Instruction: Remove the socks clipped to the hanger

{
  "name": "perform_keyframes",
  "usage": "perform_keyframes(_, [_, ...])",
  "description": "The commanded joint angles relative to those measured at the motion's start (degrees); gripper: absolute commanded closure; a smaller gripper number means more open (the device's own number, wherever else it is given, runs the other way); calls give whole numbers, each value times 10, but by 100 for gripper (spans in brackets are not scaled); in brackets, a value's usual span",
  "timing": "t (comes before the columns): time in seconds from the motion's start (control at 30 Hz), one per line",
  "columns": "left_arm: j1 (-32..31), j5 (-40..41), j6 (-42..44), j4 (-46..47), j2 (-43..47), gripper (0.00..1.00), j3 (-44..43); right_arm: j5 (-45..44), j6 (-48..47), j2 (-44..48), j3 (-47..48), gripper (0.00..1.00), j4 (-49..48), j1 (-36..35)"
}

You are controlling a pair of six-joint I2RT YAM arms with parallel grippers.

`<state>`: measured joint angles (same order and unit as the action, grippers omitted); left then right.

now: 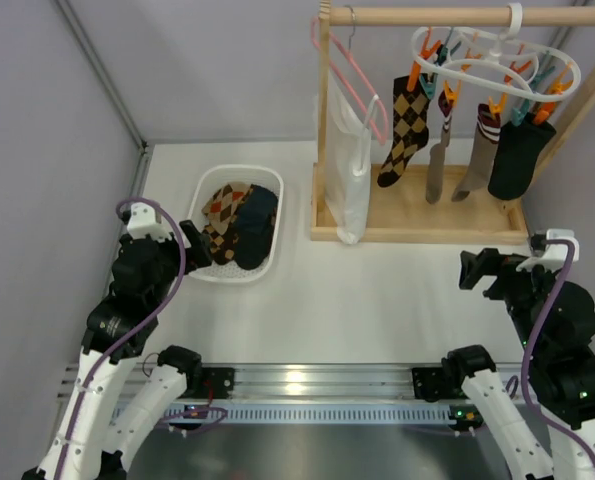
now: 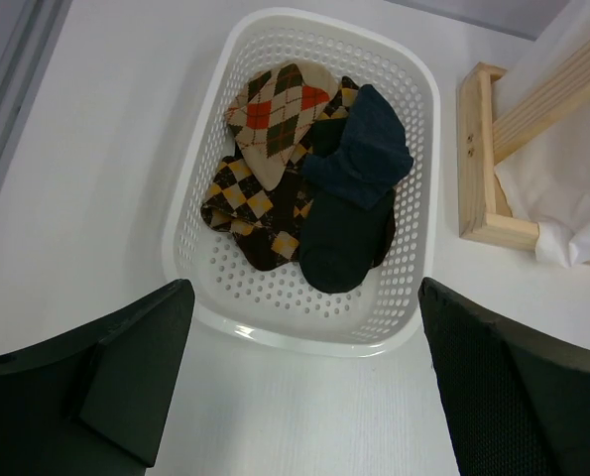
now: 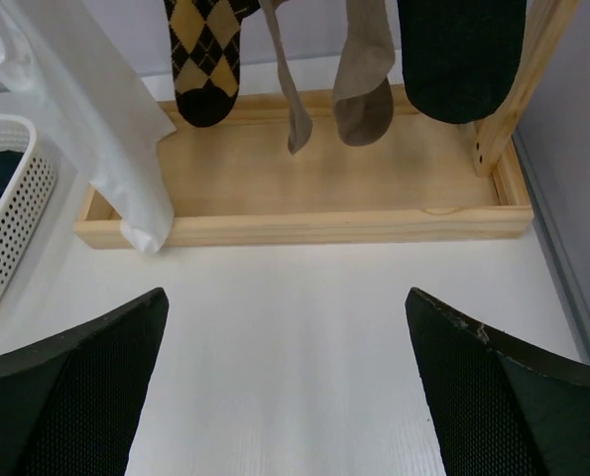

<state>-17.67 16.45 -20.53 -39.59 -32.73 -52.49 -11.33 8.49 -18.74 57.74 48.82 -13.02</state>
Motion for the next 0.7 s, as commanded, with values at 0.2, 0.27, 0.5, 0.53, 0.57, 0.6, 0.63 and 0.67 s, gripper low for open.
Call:
perform_keyframes(0.2, [-2, -11, -20, 21, -3, 2, -4, -52, 56, 31, -23, 1, -84, -6])
perform_keyframes(0.27, [-2, -17, -30, 21, -8, 2, -3, -64, 96, 50, -51, 1, -119, -6])
perform_keyframes(0.5, [-2, -52, -65, 23, -15, 2, 8, -17, 115, -20, -112, 1, -220, -6])
perform_keyframes(0.53, [-2, -53, -64, 23, -20, 2, 14, -14, 117, -37, -121, 1, -245, -6])
perform_keyframes(0.57, [-2, -54, -59, 23, -30, 2, 15, -1, 107, -65, -127, 0, -264, -6])
perform_keyframes(0.6, [-1, -59, -45, 22, -36, 2, 14, 11, 97, -79, -133, 1, -281, -6])
perform_keyframes(0.63, [-1, -63, -40, 22, -43, 2, 14, 15, 87, -93, -143, 1, -303, -6])
perform_keyframes(0.67, [-1, -67, -37, 22, -45, 2, 15, 3, 64, -107, -146, 0, -332, -6])
